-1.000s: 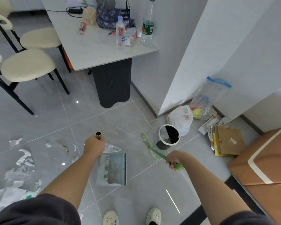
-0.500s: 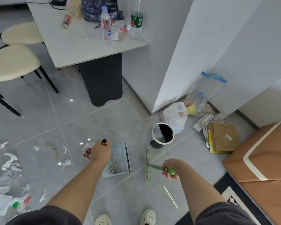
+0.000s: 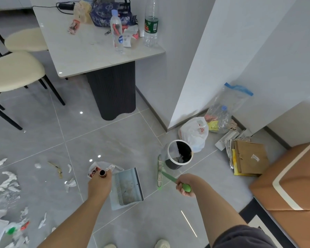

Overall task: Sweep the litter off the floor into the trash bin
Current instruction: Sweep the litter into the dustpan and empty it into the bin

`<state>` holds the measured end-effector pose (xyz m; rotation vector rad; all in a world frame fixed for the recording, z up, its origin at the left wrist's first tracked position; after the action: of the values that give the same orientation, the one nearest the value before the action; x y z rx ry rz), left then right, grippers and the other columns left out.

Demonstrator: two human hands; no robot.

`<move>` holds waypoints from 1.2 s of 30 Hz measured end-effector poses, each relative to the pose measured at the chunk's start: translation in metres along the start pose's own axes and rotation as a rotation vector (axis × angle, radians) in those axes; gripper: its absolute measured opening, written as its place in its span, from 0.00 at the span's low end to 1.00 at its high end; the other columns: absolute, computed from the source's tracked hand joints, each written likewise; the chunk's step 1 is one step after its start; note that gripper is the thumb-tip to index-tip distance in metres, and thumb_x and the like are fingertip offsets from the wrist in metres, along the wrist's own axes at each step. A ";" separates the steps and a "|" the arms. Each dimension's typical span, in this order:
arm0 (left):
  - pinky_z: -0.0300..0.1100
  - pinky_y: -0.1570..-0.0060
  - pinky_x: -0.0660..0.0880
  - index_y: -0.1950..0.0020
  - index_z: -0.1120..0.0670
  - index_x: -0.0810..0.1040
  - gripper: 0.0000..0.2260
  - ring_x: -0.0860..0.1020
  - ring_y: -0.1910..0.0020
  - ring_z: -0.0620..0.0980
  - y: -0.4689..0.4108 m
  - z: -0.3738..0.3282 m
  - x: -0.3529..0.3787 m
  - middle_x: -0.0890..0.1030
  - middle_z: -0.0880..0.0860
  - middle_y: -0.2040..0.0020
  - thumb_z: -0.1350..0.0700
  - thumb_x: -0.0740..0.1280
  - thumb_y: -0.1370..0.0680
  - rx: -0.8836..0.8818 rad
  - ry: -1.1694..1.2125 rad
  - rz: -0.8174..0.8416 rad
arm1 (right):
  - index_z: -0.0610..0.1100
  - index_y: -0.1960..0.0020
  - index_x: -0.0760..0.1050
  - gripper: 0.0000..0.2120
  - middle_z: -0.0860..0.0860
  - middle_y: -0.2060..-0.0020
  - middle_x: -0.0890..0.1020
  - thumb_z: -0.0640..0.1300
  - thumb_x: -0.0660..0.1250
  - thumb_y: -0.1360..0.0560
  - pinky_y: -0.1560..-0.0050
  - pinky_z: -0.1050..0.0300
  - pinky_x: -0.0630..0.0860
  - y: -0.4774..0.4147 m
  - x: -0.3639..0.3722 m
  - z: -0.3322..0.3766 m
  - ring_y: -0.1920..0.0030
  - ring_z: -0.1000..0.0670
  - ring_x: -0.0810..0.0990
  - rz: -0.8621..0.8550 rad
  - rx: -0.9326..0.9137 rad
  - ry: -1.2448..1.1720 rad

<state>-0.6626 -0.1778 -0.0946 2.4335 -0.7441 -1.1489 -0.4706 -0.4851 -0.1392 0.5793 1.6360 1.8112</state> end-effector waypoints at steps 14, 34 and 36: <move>0.46 0.62 0.65 0.65 0.58 0.70 0.15 0.71 0.67 0.54 0.018 -0.033 0.001 0.73 0.56 0.68 0.55 0.59 0.19 0.107 -0.086 0.021 | 0.42 0.54 0.69 0.04 0.48 0.72 0.70 0.36 0.57 0.21 0.83 0.69 0.65 0.072 0.006 -0.009 0.85 0.56 0.67 -0.042 -0.221 -0.403; 0.45 0.65 0.72 0.65 0.58 0.73 0.15 0.78 0.65 0.56 -0.006 0.004 0.016 0.79 0.57 0.67 0.55 0.60 0.20 0.104 -0.025 0.015 | 0.43 0.64 0.66 0.11 0.49 0.68 0.72 0.36 0.58 0.24 0.59 0.58 0.73 -0.037 0.018 0.006 0.67 0.50 0.73 -0.309 -0.205 0.638; 0.50 0.61 0.77 0.64 0.59 0.76 0.16 0.79 0.63 0.59 -0.011 0.022 0.004 0.81 0.58 0.66 0.52 0.60 0.21 0.045 0.006 -0.002 | 0.46 0.66 0.63 0.14 0.50 0.67 0.71 0.36 0.60 0.24 0.54 0.58 0.74 -0.049 0.029 0.005 0.68 0.52 0.71 -0.284 -0.214 0.630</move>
<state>-0.6741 -0.1729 -0.1158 2.4736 -0.7740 -1.1367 -0.4803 -0.4594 -0.1895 -0.3462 1.7563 2.0229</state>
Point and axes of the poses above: each hand's wrist, its own y-axis away from the middle knuckle, its own x-axis out of the palm, z = x × y, the point moved 9 cm from there along -y, towards the middle knuckle
